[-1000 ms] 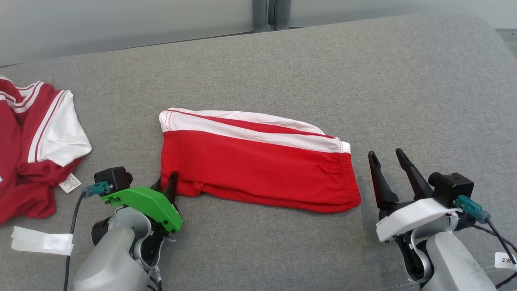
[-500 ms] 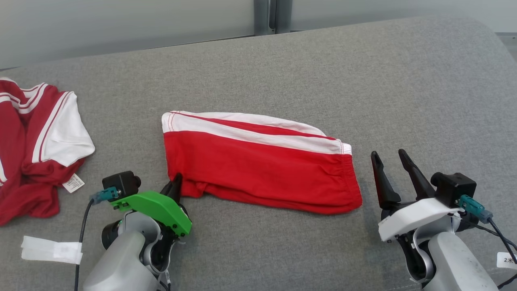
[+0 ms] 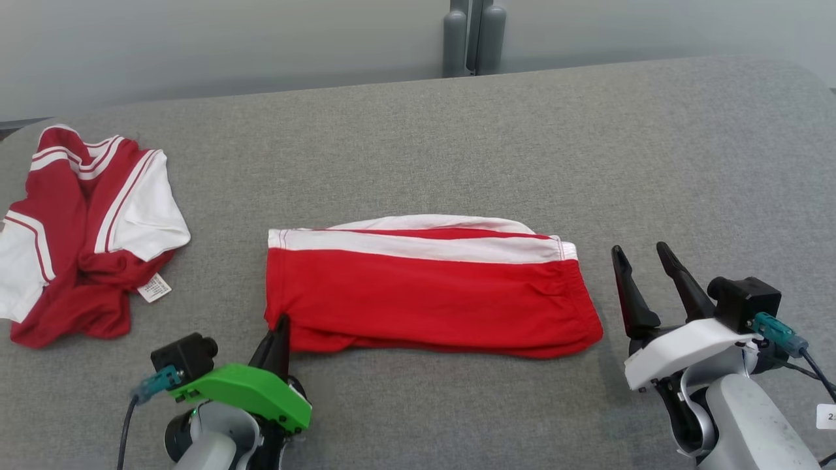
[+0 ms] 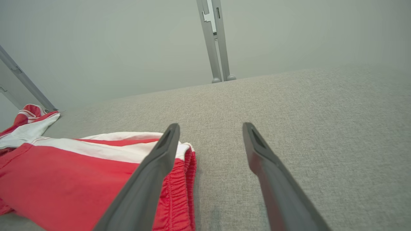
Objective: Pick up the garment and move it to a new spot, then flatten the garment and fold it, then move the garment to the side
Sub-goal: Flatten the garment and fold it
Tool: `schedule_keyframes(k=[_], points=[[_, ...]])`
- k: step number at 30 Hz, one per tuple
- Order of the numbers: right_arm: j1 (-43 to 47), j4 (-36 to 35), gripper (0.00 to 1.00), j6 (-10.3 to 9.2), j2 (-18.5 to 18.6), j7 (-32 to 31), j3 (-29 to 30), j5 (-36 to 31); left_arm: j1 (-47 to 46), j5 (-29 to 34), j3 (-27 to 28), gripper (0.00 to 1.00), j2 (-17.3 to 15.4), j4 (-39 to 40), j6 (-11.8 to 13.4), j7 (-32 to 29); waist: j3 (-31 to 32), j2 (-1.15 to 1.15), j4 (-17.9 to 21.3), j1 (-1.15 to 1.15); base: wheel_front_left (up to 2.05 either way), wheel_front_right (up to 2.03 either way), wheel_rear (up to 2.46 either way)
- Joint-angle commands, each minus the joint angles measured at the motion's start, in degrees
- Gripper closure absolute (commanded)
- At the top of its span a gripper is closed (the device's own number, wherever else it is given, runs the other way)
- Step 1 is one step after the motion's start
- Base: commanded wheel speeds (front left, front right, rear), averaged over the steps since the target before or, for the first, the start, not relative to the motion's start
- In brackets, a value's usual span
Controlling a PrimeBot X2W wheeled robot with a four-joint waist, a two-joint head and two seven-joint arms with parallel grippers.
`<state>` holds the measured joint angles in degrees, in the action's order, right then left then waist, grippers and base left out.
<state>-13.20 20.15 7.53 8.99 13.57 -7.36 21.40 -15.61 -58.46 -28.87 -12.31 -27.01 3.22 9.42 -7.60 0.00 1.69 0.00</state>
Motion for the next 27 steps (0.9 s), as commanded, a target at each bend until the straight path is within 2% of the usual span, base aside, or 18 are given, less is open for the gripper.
schedule_keyframes(k=[1, 8, 17, 18, 19, 20, 23, 27], points=[[0.7, -0.2, 0.00, -0.08, 0.5, -0.5, -0.3, 0.0, 2.4, -0.8, 0.6, 1.00, -0.9, 2.3, 1.4, 0.2, 0.3, 0.00, -0.4, 0.00, 0.00, 0.00, 0.00], [0.6, 0.1, 0.00, -0.08, 1.3, -2.3, -1.1, 0.6, 8.6, -1.4, 0.9, 1.00, -1.7, 8.8, 5.3, -0.4, 0.6, 0.00, -0.8, 0.00, 0.00, 0.00, 0.00], [0.3, 1.0, 0.00, -0.08, 1.5, -3.0, -1.5, 0.8, 9.9, -1.7, 1.5, 1.00, -1.2, 7.2, 5.5, 1.2, 1.4, 0.00, -0.5, 0.00, 0.00, 0.00, 0.00], [0.3, 1.1, 0.00, -0.08, 1.5, -3.1, -1.6, 0.8, 9.9, -1.2, 1.5, 0.94, -1.1, 6.9, 5.6, 1.7, 1.6, 0.00, -0.5, 0.00, 0.00, 0.00, 0.00], [0.3, 1.2, 0.00, -0.08, 1.6, -3.1, -1.6, 0.8, 9.9, -0.8, 1.4, 0.51, -1.1, 6.7, 5.5, 2.1, 1.8, 0.00, -0.5, 0.00, 0.00, 0.00, 0.00], [0.3, 1.3, 0.00, -0.08, 1.7, -3.1, -1.6, 0.8, 9.9, -0.3, 1.3, 0.00, -1.1, 6.5, 5.4, 2.6, 2.1, 0.00, -0.5, 0.00, 0.00, 0.00, 0.00], [0.8, 1.5, 0.00, -0.08, 1.8, -3.4, -1.5, 0.8, 9.6, 1.4, 0.9, 0.00, -1.8, 6.6, 5.0, 3.7, 2.9, 0.00, -0.7, 0.00, 0.00, 0.00, 0.00], [1.2, 1.4, 0.00, -0.08, 2.1, -4.0, -1.3, 0.4, 9.2, 5.6, 0.9, 0.00, -3.5, 8.3, 5.8, 4.9, 4.2, 0.00, -1.2, 0.00, 0.00, 0.00, 0.00]])
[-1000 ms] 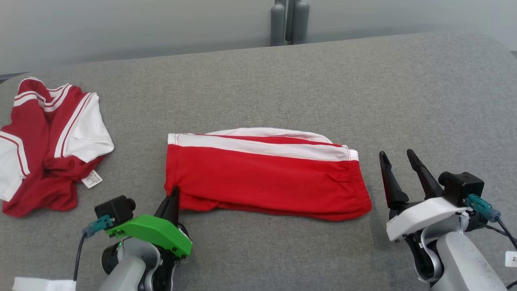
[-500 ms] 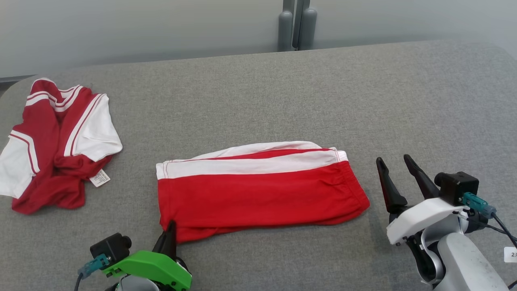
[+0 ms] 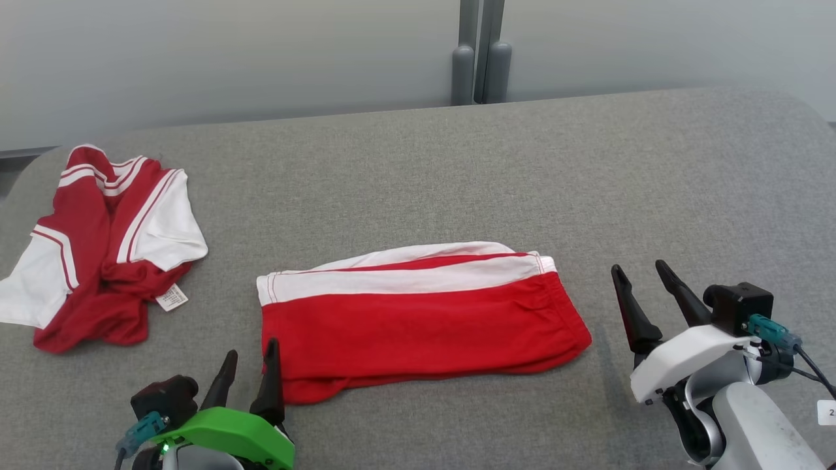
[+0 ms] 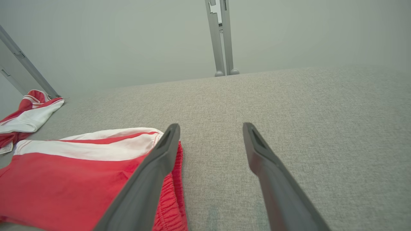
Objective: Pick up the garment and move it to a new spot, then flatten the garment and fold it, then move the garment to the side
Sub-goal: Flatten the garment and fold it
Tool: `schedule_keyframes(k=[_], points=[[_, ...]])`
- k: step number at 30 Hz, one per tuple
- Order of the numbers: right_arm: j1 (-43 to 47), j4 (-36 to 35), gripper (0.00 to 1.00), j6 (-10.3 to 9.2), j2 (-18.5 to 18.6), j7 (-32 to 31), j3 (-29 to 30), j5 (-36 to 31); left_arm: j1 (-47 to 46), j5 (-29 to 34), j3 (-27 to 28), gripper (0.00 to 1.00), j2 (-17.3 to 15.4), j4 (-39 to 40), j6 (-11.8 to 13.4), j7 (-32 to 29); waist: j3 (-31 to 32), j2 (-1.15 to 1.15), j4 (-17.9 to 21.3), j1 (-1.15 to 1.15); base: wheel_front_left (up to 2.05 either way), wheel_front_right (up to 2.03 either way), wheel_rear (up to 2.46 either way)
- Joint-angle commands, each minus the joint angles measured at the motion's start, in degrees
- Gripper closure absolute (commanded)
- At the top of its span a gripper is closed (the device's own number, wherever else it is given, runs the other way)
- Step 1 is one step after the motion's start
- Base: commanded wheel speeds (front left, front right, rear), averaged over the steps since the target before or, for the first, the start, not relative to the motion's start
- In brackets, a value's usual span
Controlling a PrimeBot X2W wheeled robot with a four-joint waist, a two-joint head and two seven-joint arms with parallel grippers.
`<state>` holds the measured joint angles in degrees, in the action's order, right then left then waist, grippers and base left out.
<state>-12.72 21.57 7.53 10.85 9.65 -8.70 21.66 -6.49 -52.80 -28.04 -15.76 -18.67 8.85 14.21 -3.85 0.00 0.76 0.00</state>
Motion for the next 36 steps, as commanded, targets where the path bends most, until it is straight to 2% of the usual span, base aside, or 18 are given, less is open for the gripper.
schedule_keyframes(k=[1, 10, 19, 28, 36], points=[[0.8, -0.1, 0.00, -0.08, 0.3, -0.4, 0.2, 0.1, 0.1, 1.3, 0.0, 0.00, -0.7, 0.7, 0.4, 0.4, 0.8, 0.00, -0.5, 0.00, 0.00, 0.00, 0.00], [2.4, 0.8, 0.00, -0.07, 0.2, -5.2, 1.5, 0.0, 2.7, 12.3, 2.0, 0.00, -3.6, 9.8, 3.3, 1.0, 3.3, 0.00, -2.6, 0.00, 0.00, 0.00, 0.00], [2.2, 2.5, 0.00, -0.08, -0.8, -10.2, -0.2, 2.6, 6.8, 18.4, 5.3, 0.00, -2.4, 15.2, 4.8, 1.0, 3.0, 0.00, -5.7, 0.00, 0.00, 0.00, 0.00], [-1.6, 8.7, 0.00, -0.07, -1.7, -15.5, 0.4, 5.1, 8.3, 19.6, 7.6, 0.00, -0.3, 15.8, 3.6, 1.0, 1.7, 0.00, -8.6, 0.00, 0.00, 0.00, 0.00], [-8.7, 16.9, 0.00, -0.07, -0.1, -21.7, 0.4, 9.7, 7.3, 20.8, 9.2, 0.00, 1.3, 14.8, 1.9, 1.0, 0.2, 0.00, -11.0, 0.00, 0.00, 0.00, 0.00]])
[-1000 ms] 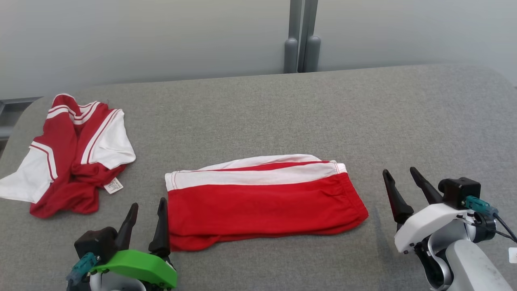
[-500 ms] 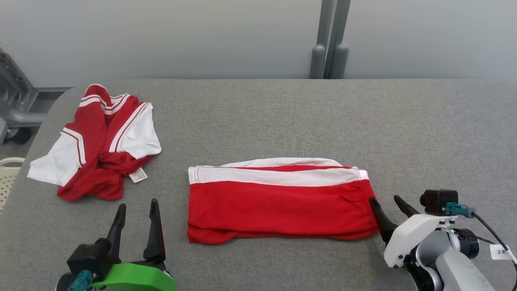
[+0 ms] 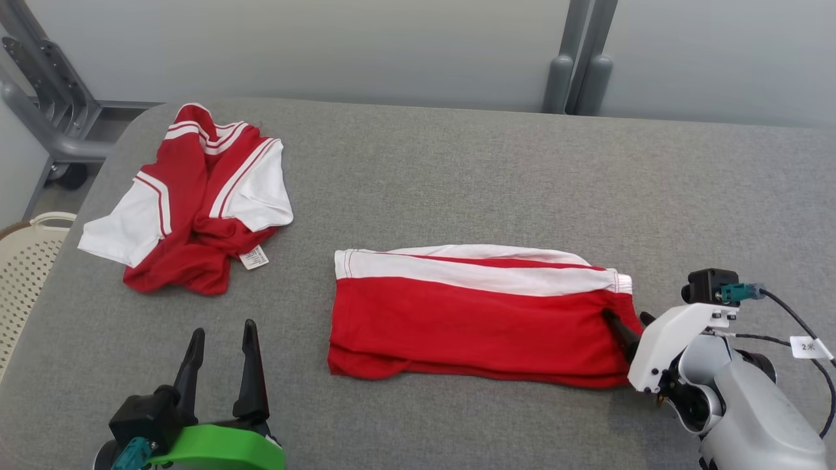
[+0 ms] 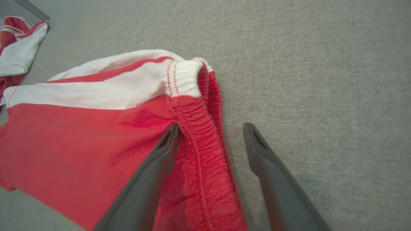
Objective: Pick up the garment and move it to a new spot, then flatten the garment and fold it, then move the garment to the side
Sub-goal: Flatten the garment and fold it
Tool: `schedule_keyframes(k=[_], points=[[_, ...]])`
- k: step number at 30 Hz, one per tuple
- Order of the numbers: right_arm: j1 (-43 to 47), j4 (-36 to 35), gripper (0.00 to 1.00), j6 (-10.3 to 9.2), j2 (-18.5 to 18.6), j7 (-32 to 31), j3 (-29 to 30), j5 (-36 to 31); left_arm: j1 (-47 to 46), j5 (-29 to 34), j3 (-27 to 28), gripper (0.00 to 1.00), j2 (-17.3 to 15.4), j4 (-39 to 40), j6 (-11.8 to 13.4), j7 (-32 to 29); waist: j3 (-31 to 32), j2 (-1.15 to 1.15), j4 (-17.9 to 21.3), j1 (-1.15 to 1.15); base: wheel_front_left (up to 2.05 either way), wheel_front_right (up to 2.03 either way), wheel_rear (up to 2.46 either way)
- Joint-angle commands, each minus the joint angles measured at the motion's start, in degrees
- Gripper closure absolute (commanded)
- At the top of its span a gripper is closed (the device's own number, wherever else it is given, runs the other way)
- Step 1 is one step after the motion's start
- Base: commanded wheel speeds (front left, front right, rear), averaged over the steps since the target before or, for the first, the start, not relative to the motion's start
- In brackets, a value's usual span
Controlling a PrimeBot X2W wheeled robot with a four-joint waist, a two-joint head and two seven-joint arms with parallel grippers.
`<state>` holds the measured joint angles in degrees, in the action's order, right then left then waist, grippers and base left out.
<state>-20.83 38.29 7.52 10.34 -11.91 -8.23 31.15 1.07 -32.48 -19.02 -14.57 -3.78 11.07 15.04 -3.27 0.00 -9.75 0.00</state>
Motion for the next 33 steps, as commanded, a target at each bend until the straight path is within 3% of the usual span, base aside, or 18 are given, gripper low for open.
schedule_keyframes(k=[1, 8, 9, 11, 14, 16, 23, 33], points=[[-1.2, 1.0, 0.00, -0.06, 0.7, -1.0, -0.4, 0.9, -0.3, 0.5, 0.2, 0.00, 0.3, -0.2, -0.6, 0.2, -0.5, 0.00, -0.7, 0.00, 0.00, 0.00, 0.00], [-4.4, 5.9, 0.00, -0.06, 1.2, -7.0, -2.5, 5.9, -0.6, 1.1, 1.1, 0.00, 1.3, -1.2, -1.5, 0.2, -1.0, 0.00, -1.5, 0.00, 0.00, 0.00, 0.00], [-4.7, 6.4, 0.04, -0.06, 1.1, -7.3, -2.9, 6.3, -0.7, 1.1, 1.3, 0.00, 1.5, -1.3, -1.6, 0.2, -1.0, 0.00, -1.6, 0.00, 0.00, 0.00, 0.00], [-5.2, 7.1, 0.51, -0.06, 1.0, -7.8, -3.7, 7.1, -0.7, 1.4, 1.6, 0.00, 1.7, -1.5, -1.9, 0.2, -1.2, 0.00, -1.6, 0.00, 0.00, 0.00, 0.00], [-5.9, 7.8, 0.77, -0.06, 1.0, -8.0, -5.1, 8.2, -0.7, 1.7, 2.0, 0.00, 2.0, -1.7, -2.1, 0.2, -1.3, 0.00, -1.5, 0.00, 0.00, 0.00, 0.00], [-6.2, 7.8, 1.00, -0.07, 1.2, -7.5, -6.0, 8.9, -0.7, 2.0, 2.3, 0.00, 2.1, -1.8, -2.2, 0.2, -1.4, 0.00, -1.3, 0.00, 0.00, 0.00, 0.00], [-8.2, 5.9, 1.00, -0.07, 3.9, -6.9, -8.8, 11.9, -0.2, 2.6, 3.2, 0.00, 2.6, -1.9, -2.6, 0.2, -1.3, 0.00, 0.6, 0.00, 0.00, 0.00, 0.00], [-9.5, 1.6, 1.00, -0.07, 14.7, -10.8, -9.1, 14.2, 0.1, 3.4, 3.1, 0.00, 3.3, -1.2, -3.3, 0.2, -1.2, 0.00, 5.6, 0.00, 0.00, 0.00, 0.00]])
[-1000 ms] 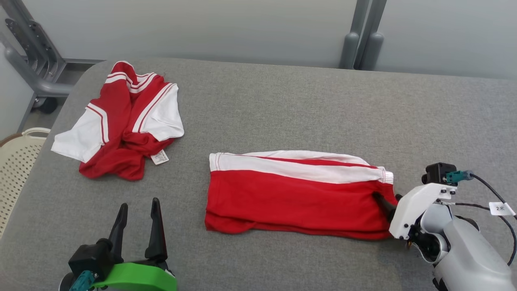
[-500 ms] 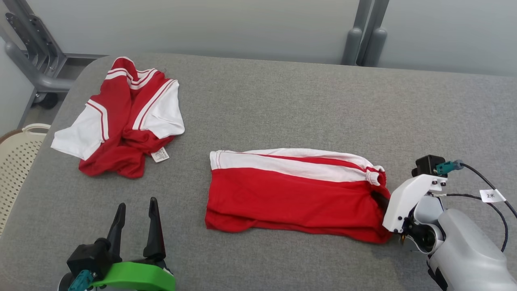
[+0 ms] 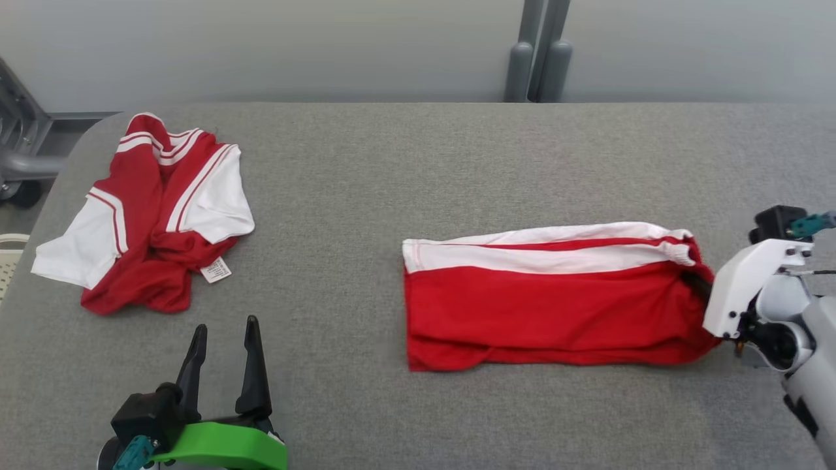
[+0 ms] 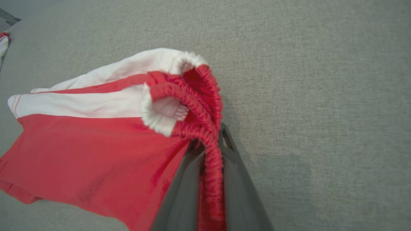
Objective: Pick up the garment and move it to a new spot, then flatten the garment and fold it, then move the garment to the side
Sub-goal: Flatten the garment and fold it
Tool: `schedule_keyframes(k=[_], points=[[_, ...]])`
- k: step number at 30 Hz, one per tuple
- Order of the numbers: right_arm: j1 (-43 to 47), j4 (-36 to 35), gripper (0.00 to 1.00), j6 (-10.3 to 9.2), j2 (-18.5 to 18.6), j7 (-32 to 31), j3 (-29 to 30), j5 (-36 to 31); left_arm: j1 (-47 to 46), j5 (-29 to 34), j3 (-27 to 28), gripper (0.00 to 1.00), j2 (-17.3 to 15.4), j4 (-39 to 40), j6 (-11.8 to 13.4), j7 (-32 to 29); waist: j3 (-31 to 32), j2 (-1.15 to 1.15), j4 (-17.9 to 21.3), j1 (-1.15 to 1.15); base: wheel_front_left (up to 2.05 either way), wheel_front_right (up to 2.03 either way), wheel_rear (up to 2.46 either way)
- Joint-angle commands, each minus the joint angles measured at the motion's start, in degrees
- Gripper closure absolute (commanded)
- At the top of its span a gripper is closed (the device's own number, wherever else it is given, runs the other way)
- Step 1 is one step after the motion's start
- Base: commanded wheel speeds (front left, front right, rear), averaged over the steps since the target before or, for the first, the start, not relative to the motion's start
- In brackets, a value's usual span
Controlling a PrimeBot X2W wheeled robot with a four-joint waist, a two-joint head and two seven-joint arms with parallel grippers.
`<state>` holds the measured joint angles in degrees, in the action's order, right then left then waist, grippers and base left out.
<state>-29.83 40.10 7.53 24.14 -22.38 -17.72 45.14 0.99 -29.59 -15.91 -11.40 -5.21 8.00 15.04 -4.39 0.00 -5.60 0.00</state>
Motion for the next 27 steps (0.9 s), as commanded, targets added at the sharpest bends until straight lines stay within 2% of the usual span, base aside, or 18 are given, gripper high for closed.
schedule_keyframes(k=[1, 5, 9, 17, 27], points=[[-0.7, -0.4, 1.00, -0.08, 1.9, -0.9, 0.6, 0.1, 0.1, 0.6, 0.0, 0.00, 0.2, 0.3, -0.3, 0.2, -0.1, 0.00, 2.0, 0.00, 0.00, 0.00, 0.00], [-1.3, -0.9, 1.00, -0.08, 5.1, -2.5, 2.4, -1.2, -0.4, 0.6, -0.2, 0.00, 0.4, 0.4, -0.4, 0.2, -0.5, 0.00, 3.6, 0.00, 0.00, 0.00, 0.00], [-1.4, -1.4, 1.00, -0.07, 5.3, -3.3, 3.5, -2.3, -0.8, 0.8, -0.3, 0.00, 0.5, 0.4, -0.6, 0.2, -0.8, 0.00, 4.5, 0.00, 0.00, 0.00, 0.00], [0.2, -5.2, 1.00, -0.07, 0.9, -6.7, 5.7, -2.8, -1.3, 0.7, -0.5, 0.00, 0.3, 0.0, -0.8, 0.2, -1.2, 0.00, 6.2, 0.00, 0.00, 0.00, 0.00], [1.6, -12.6, 1.00, -0.05, -5.2, -11.2, 8.2, -2.2, -1.2, 0.3, -1.3, 0.00, 0.5, -0.5, -1.0, 0.2, -0.4, 0.00, 6.1, 0.00, 0.00, 0.00, 0.00]])
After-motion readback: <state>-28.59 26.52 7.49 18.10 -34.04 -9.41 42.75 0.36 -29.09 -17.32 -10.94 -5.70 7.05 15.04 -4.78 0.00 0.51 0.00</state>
